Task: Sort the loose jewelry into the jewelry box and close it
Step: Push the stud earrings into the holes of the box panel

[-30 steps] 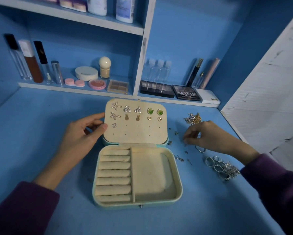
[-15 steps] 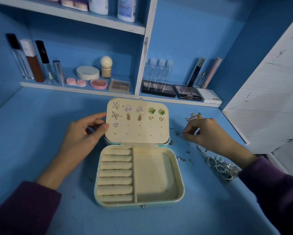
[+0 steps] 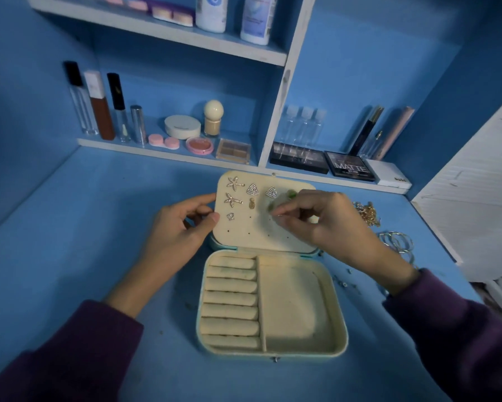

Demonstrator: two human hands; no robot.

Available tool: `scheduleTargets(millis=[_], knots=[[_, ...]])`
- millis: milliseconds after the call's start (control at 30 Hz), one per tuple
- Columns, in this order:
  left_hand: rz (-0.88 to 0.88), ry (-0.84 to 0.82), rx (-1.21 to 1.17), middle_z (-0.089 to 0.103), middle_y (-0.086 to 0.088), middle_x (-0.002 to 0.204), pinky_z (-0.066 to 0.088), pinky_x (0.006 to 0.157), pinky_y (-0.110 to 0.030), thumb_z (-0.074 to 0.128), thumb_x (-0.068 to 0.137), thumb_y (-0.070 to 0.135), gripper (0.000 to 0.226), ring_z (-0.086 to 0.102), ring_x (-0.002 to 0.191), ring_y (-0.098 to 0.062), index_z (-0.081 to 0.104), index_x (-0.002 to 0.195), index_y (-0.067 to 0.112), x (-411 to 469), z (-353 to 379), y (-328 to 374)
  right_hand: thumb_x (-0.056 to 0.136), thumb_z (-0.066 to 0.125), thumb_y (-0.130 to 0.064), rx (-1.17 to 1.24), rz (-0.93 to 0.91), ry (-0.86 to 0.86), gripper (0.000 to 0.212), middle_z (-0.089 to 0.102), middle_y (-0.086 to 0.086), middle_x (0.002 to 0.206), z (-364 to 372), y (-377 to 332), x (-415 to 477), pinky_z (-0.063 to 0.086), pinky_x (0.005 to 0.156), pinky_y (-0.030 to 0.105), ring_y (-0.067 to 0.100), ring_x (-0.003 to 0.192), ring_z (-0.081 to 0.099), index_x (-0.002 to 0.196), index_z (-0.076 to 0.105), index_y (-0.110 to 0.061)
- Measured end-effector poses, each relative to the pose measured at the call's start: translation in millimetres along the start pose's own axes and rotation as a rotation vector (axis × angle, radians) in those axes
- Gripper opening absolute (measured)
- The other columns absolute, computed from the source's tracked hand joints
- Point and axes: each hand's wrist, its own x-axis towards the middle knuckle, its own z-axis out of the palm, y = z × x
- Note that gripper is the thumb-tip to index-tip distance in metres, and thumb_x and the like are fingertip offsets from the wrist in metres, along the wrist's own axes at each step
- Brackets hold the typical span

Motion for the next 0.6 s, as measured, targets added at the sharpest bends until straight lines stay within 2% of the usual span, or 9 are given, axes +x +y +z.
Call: scheduleTargets(millis=[100, 167, 233, 333, 500, 600], knots=[[0.013, 0.002, 0.007, 0.068, 0.016, 0.082, 0.042, 0.066, -0.013, 0.064, 0.087, 0.003, 0.044, 0.059, 0.079, -0.017, 0.059, 0.097, 0.046, 0.0, -0.2, 1.5, 0.081, 0.071, -0.006, 0.050, 0.041, -0.007, 0.014, 0.066, -0.008, 0.072, 11.7, -4.8, 8.6, 0.045, 0.064, 0.021, 0.009, 0.062, 0.055, 0.087, 0.076, -0.018], [0.017, 0.008, 0.006, 0.068, 0.016, 0.082, 0.040, 0.064, -0.009, 0.065, 0.086, 0.002, 0.044, 0.058, 0.074, -0.013, 0.059, 0.097, 0.045, 0.6, 0.2, 2.1, 0.081, 0.070, -0.003, 0.099, 0.060, -0.008, 0.018, 0.071, -0.001, 0.082, 17.2, -6.9, 11.8, 0.051, 0.071, 0.025, 0.016, 0.072, 0.063, 0.087, 0.076, -0.019], [0.017, 0.007, 0.014, 0.068, 0.018, 0.082, 0.039, 0.061, -0.007, 0.065, 0.086, 0.004, 0.045, 0.055, 0.069, -0.003, 0.059, 0.097, 0.047, 1.4, 0.0, 1.4, 0.080, 0.071, -0.002, 0.144, 0.067, -0.025, 0.017, 0.072, 0.002, 0.088, 20.3, -8.8, 13.9, 0.052, 0.079, 0.029, 0.018, 0.080, 0.066, 0.089, 0.076, -0.015], [0.022, 0.003, 0.024, 0.068, 0.018, 0.081, 0.039, 0.061, -0.008, 0.066, 0.086, 0.006, 0.045, 0.054, 0.067, -0.001, 0.059, 0.096, 0.049, 1.7, -0.8, 0.1, 0.079, 0.073, -0.006, 0.175, 0.083, -0.037, 0.014, 0.073, 0.000, 0.090, 22.4, -10.7, 15.4, 0.052, 0.083, 0.033, 0.018, 0.083, 0.067, 0.090, 0.076, -0.013], [0.021, 0.002, 0.023, 0.068, 0.020, 0.082, 0.042, 0.063, -0.011, 0.066, 0.086, 0.006, 0.043, 0.058, 0.076, -0.014, 0.059, 0.098, 0.047, 1.1, -1.3, 1.0, 0.081, 0.070, -0.002, 0.118, 0.024, -0.009, 0.016, 0.072, 0.000, 0.086, 26.6, -9.7, 13.9, 0.051, 0.074, 0.020, 0.011, 0.076, 0.065, 0.089, 0.076, -0.013], [0.019, -0.003, 0.018, 0.067, 0.020, 0.082, 0.042, 0.062, -0.012, 0.065, 0.086, 0.006, 0.040, 0.057, 0.078, -0.016, 0.061, 0.102, 0.043, 0.5, -1.6, 1.9, 0.080, 0.068, 0.000, 0.059, -0.015, 0.000, 0.020, 0.071, -0.004, 0.084, 28.9, -8.2, 11.3, 0.047, 0.074, 0.013, 0.006, 0.074, 0.063, 0.093, 0.076, -0.013]])
